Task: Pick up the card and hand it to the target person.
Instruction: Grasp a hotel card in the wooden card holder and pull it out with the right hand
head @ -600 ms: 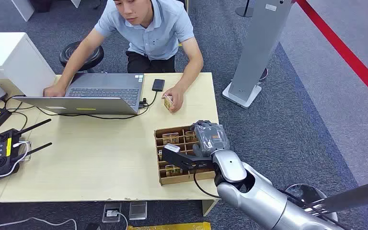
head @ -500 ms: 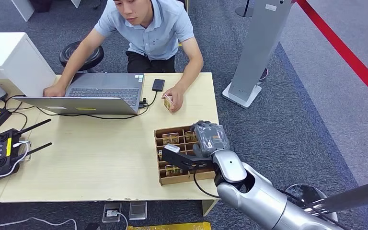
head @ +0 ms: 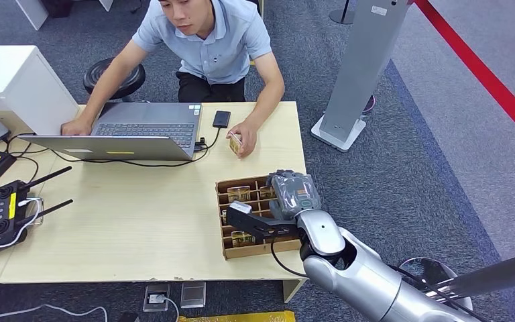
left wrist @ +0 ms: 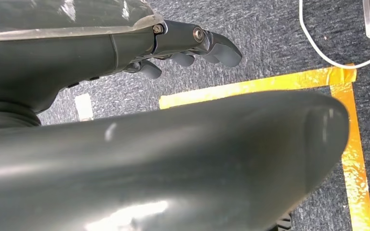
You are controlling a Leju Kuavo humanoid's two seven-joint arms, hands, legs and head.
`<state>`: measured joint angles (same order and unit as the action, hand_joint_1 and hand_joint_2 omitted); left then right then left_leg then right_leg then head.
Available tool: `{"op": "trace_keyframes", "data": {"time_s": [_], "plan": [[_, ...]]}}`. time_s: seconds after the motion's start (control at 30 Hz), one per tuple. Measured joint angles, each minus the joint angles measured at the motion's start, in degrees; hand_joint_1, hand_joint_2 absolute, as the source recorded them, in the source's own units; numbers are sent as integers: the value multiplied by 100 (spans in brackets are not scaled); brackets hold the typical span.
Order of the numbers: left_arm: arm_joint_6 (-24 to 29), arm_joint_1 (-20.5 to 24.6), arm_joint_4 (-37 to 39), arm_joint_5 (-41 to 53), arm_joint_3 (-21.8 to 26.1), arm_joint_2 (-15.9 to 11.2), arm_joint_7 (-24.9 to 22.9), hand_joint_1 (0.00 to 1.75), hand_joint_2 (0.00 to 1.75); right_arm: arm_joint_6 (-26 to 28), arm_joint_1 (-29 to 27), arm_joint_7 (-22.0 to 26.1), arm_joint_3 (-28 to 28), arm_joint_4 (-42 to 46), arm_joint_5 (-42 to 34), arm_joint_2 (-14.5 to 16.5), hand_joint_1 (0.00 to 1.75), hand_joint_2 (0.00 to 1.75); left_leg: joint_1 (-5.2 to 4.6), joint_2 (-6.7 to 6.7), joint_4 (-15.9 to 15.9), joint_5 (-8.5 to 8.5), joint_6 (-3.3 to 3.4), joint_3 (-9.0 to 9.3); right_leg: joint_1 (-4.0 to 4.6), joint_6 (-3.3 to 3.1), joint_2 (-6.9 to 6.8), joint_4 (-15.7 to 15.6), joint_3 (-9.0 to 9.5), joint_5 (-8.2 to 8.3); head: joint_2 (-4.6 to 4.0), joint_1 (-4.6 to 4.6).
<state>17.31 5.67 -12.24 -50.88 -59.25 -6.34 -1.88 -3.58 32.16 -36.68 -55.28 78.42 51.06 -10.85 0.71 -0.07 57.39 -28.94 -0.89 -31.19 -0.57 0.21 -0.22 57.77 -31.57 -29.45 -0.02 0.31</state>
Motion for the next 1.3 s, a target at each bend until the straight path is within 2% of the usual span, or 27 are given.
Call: {"op": "trace_keyframes", "data": {"time_s": [0.17,0.43,0.53,0.7,1.1,1.3], "plan": [[0,0,0,0,-4,-2,-2,0,0,-3,1,3,-1,0,-1,1,82,175,0,0,0,0,0,0,0,0,0,0,0,0,0,0],[0,2,0,7,-76,-7,-45,0,0,-36,1,-5,-3,-2,-1,1,84,175,0,0,0,0,0,0,0,0,0,0,0,0,0,1],[0,2,0,21,-91,-8,-52,0,0,-46,1,-18,-3,-2,-2,1,91,175,0,0,0,0,0,0,0,0,0,0,0,0,0,-1],[0,2,0,56,-133,-9,-69,0,0,-64,0,-35,-5,-2,-8,1,128,175,0,0,0,0,0,1,0,0,0,0,1,0,0,-1],[0,1,0,104,-183,-21,-81,0,0,-96,-42,-49,-11,-7,-38,-1,126,175,0,0,0,0,0,0,0,0,0,0,-1,0,0,-1],[0,2,0,109,-193,-31,-81,0,0,-98,-42,-52,-11,-7,-36,-1,137,175,0,0,0,0,0,1,0,0,0,0,0,0,0,2]]}}
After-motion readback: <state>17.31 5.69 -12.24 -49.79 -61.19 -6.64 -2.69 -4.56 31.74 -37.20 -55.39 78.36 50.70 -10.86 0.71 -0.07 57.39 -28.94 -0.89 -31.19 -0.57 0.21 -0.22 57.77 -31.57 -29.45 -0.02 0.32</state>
